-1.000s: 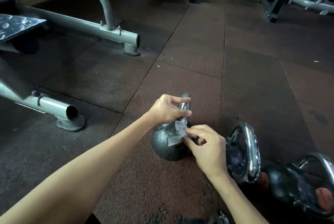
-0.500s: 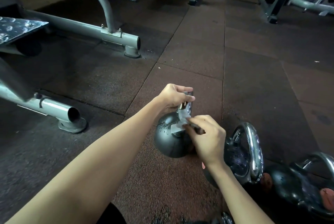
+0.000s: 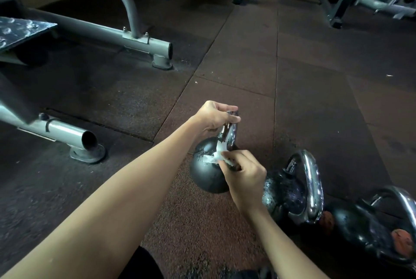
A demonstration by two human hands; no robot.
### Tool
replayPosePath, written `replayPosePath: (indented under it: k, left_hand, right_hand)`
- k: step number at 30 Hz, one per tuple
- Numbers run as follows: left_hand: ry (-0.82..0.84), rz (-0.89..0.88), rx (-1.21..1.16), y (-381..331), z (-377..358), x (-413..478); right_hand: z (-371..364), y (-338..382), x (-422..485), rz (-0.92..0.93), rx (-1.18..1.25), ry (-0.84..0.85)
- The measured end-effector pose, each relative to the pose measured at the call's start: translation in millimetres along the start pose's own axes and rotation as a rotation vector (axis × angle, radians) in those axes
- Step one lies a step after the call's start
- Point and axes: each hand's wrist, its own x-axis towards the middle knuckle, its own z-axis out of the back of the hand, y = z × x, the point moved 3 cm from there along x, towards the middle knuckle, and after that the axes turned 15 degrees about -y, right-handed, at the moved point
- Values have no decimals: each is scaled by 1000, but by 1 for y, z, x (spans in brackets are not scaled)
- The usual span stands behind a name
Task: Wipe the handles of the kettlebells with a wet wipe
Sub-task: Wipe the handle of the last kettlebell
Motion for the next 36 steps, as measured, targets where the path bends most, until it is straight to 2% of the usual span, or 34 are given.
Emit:
replayPosePath:
  k: [6, 13, 19, 24, 28, 30, 33, 36]
  left_hand:
    - [10, 11, -20, 1, 4, 7]
    - [5, 14, -40, 0, 1, 4]
    - [-11, 38, -31, 6, 6, -6]
    - [49, -11, 27, 3, 17, -29]
    - [161, -61, 112, 15, 23, -55]
    - [145, -130, 162, 19, 26, -64]
    - [113, -204, 132, 19, 28, -75]
    - [164, -230, 201, 16, 30, -79]
  right_hand:
    - [-12, -17, -25, -364, -128, -23]
    - [-19, -10, -31, -651, -109, -69]
    - [-31, -9, -47, -685, -196, -82]
    - [3, 2, -48, -709, -123, -119]
    - [44, 8, -27, -528, -63, -113]
    - [56, 10, -7, -448, -65, -135]
    - [62, 10, 26, -427, -30, -99]
    - [61, 6, 52, -419, -14, -49]
